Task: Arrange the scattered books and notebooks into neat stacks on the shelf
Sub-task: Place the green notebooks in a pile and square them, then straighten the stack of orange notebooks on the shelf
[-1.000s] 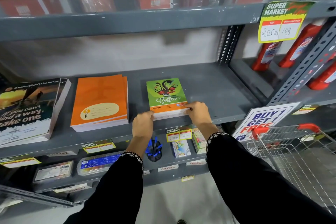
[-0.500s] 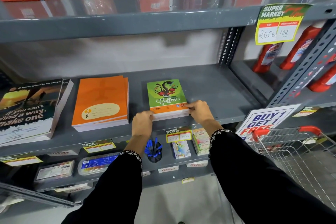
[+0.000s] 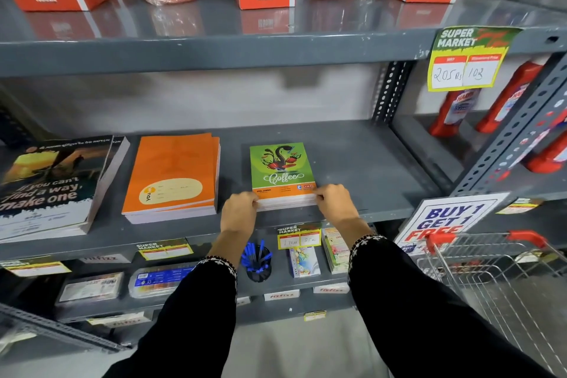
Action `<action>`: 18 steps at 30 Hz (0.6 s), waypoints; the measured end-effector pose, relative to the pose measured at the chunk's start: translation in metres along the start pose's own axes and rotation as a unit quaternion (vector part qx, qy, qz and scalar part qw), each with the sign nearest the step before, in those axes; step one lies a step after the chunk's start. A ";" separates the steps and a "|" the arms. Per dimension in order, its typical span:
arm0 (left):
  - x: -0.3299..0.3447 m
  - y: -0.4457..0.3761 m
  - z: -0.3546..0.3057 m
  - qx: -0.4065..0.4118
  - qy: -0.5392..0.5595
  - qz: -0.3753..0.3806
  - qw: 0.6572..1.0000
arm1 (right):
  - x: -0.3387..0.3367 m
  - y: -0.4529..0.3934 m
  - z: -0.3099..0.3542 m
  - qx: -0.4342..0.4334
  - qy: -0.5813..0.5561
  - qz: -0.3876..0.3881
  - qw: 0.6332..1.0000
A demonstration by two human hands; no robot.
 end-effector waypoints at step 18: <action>-0.053 -0.003 0.046 0.129 -0.011 -0.010 0.992 | 0.002 0.029 0.093 -0.004 0.064 -0.114 0.991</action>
Point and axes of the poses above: each hand's wrist, its own y-axis away from the middle knuckle, its own x-axis out of the palm, z = x × y, the point moved 3 cm from there along -y, towards the middle knuckle, and after that the axes turned 10 degrees about -z, right-handed, at the moved point
